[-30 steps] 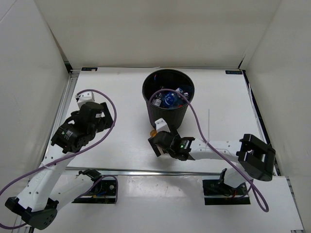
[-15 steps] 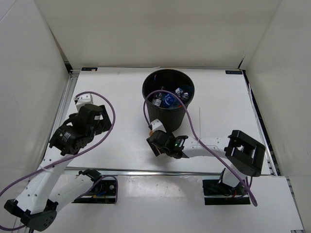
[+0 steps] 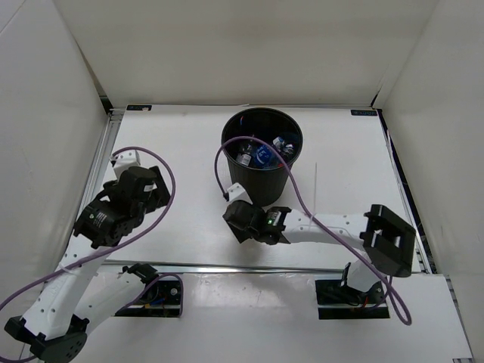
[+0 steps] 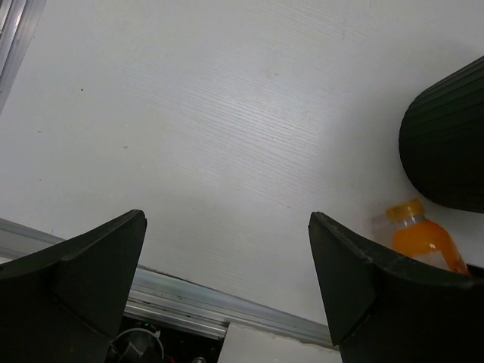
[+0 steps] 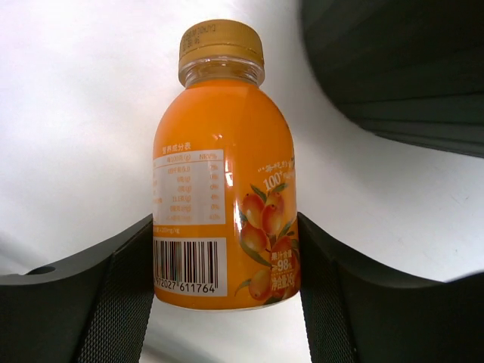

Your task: Put the plastic bottles in the bin

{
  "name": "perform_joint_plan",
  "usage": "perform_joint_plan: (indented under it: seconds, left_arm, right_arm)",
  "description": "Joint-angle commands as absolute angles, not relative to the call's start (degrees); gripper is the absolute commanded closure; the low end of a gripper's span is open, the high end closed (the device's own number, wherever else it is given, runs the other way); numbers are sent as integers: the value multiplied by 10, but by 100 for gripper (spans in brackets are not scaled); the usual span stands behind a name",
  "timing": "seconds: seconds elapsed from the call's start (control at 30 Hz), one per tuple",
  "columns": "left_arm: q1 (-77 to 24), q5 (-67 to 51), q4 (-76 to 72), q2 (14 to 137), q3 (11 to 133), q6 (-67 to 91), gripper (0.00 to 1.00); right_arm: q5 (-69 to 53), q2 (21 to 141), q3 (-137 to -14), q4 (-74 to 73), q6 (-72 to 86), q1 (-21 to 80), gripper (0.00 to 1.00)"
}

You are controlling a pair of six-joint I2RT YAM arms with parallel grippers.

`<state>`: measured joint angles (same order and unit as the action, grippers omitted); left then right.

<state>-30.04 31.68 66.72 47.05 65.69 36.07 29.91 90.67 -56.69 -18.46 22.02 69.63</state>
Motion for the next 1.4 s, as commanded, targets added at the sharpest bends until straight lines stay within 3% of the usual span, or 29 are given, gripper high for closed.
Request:
perform_joint_plan:
  seconds: [0.0, 0.17, 0.4, 0.57, 0.73, 0.77, 0.83, 0.97, 1.0, 1.1, 1.23, 1.37]
  left_arm:
    - [-298, 347, 641, 451, 646, 371, 0]
    - [-298, 396, 628, 446, 635, 381, 0]
    - [-298, 408, 595, 456, 616, 367, 0]
    - [-298, 385, 577, 461, 611, 374, 0]
    - [-298, 379, 571, 479, 626, 369, 0]
    - [-298, 379, 571, 484, 632, 364, 0]
    - [-298, 379, 571, 484, 632, 364, 0]
    - [-298, 379, 571, 490, 630, 359, 0]
    - [-298, 379, 571, 490, 630, 366, 0]
    - [-298, 368, 571, 490, 619, 380, 0]
    - [-298, 368, 566, 500, 613, 386, 0]
    - [-298, 375, 561, 512, 613, 386, 0]
  right_arm:
    - [303, 839, -633, -244, 200, 743, 67]
    - [328, 774, -750, -308, 170, 797, 74]
    - [458, 776, -978, -360, 105, 780, 78]
    - [443, 791, -1017, -360, 85, 656, 78]
    - [330, 796, -990, -360, 117, 529, 74]
    - [303, 796, -990, -360, 122, 514, 63]
    - [262, 802, -990, -360, 129, 489, 54]
    - [217, 802, -990, -355, 134, 483, 25]
    - [217, 802, -984, -355, 134, 483, 13]
    - [232, 802, -984, -355, 140, 483, 0]
    - [243, 807, -1032, -389, 170, 447, 0]
    - [128, 818, -1115, -487, 232, 361, 0]
